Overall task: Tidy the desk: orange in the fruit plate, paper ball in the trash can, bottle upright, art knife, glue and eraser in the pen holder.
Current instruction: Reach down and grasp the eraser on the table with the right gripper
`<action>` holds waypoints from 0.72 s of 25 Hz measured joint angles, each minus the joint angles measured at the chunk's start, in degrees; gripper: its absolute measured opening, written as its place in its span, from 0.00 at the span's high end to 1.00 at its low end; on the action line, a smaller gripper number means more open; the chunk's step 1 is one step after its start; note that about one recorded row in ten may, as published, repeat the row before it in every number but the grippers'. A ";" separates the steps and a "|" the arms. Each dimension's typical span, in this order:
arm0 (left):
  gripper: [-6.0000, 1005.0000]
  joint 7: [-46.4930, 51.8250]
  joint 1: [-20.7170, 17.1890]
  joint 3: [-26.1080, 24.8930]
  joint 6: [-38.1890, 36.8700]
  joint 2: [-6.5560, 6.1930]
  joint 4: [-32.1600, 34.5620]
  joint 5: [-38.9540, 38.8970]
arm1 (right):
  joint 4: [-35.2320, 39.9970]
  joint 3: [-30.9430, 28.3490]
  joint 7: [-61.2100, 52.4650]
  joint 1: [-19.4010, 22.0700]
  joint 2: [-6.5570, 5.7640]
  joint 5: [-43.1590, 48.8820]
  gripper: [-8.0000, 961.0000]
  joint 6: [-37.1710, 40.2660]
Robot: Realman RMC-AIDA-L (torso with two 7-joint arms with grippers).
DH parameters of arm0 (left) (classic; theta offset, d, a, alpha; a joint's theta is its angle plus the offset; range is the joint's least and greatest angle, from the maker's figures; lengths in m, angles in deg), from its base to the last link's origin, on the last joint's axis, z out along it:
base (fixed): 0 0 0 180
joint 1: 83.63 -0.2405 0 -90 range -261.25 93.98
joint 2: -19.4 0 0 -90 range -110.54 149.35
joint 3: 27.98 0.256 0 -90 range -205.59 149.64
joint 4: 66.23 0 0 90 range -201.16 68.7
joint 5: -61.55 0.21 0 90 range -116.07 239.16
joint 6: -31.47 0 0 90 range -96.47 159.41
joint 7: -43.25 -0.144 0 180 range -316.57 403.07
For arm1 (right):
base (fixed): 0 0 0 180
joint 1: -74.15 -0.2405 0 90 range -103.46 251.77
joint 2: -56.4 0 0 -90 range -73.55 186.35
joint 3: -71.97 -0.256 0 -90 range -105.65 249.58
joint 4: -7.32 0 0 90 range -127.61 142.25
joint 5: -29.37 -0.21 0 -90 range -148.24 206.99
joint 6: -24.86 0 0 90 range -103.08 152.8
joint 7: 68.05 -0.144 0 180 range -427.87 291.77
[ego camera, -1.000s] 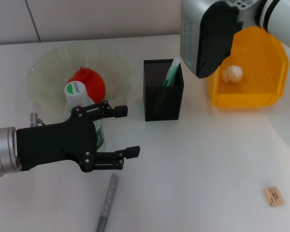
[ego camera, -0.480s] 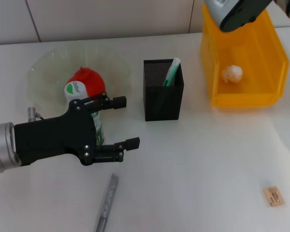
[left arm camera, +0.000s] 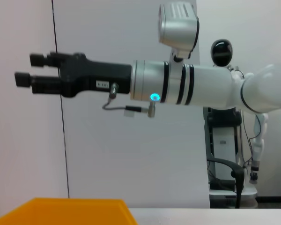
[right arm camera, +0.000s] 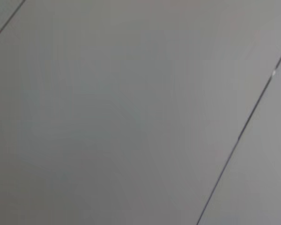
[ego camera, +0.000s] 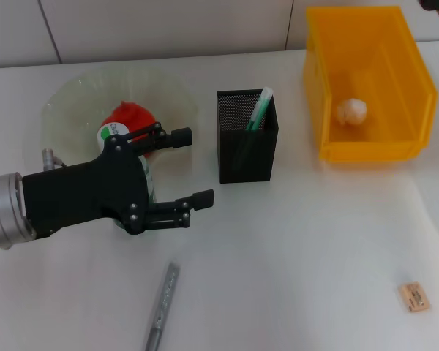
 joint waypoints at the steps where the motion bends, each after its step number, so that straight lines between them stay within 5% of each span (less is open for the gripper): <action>1: 0.14 -0.34 0.32 0.07 0.01 0.00 -0.61 -0.43 | -0.17 0.15 -2.36 0.47 0.01 -0.03 0.23 0.08; 9: 0.14 -1.88 1.58 -0.70 0.13 -0.09 -3.68 -1.50 | -0.41 7.56 -17.82 7.31 -0.05 -0.20 0.23 -1.52; 18: 0.14 -2.30 1.42 -0.48 0.13 -0.10 -4.07 -2.52 | 1.03 10.94 -17.91 9.47 0.11 -0.64 0.23 3.92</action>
